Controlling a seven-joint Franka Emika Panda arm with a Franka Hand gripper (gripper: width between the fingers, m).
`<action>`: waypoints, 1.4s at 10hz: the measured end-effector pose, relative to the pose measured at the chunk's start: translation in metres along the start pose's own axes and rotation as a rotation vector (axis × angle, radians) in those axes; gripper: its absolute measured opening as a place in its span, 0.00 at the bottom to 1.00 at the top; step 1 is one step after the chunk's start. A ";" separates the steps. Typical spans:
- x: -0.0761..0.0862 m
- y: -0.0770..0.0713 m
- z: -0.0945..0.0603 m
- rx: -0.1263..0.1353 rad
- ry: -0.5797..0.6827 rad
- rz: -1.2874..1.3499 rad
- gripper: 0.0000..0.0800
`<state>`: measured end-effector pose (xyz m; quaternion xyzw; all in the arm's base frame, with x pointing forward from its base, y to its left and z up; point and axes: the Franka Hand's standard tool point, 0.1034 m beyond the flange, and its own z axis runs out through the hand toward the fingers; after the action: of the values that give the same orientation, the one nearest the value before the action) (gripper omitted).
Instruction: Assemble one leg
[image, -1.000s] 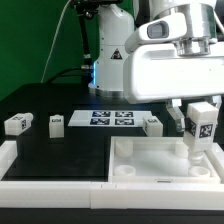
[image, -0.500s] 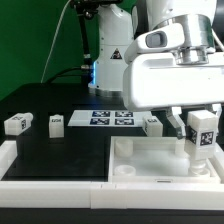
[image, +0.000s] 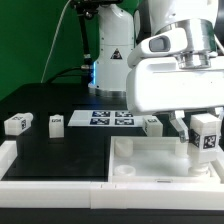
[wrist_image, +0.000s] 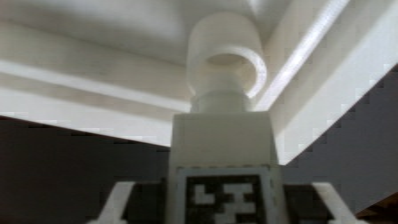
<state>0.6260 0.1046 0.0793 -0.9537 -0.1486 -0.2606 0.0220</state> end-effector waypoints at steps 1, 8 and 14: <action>0.001 -0.001 0.001 -0.003 0.017 -0.001 0.36; -0.002 0.003 -0.007 -0.011 0.023 0.016 0.36; -0.011 -0.004 0.002 -0.007 0.027 0.010 0.36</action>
Offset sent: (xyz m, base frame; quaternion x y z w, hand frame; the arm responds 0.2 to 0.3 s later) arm -0.0118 0.0042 -0.0065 0.0016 -0.0109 0.0262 0.9996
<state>0.6165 0.1057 0.0721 -0.9510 -0.1424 -0.2737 0.0219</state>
